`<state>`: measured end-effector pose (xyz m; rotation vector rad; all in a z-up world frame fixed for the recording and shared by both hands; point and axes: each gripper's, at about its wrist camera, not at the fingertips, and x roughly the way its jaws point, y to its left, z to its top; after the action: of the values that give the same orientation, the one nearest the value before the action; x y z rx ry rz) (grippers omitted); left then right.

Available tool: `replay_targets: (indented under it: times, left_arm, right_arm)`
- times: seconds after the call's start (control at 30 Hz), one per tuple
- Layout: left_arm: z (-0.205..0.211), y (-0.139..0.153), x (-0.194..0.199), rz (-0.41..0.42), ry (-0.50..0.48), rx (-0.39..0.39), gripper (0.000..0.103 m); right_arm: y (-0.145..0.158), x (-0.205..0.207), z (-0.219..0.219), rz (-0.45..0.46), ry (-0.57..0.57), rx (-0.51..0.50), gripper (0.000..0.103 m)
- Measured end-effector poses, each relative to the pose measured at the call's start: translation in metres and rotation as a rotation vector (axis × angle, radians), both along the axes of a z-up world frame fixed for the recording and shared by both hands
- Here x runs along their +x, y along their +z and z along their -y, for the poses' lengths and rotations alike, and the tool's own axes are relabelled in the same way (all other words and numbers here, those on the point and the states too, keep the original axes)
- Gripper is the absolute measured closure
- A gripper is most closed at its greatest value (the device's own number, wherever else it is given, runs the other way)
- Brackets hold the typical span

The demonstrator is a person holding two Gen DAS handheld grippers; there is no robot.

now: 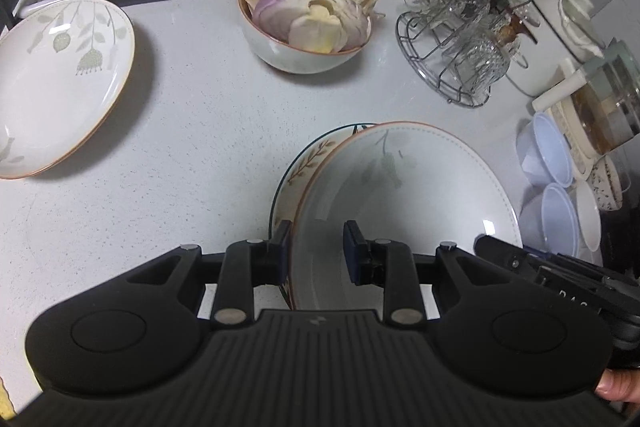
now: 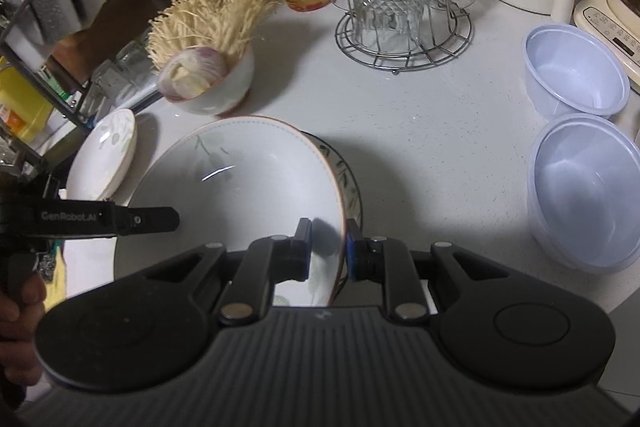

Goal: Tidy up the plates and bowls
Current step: 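Lift the white plate with both grippers and carry it over the floral plate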

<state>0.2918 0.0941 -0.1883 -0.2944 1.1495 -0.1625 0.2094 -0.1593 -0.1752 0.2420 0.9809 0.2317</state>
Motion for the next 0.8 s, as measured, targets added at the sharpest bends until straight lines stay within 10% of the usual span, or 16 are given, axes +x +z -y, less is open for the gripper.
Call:
replay_targets:
  times: [0.8]
  left_arm:
    - [0.033,-0.012,0.021,-0.052,-0.034,0.130,0.071]
  right_arm:
    - [-0.016,0.015,0.004,0.025,-0.034,-0.058,0.080]
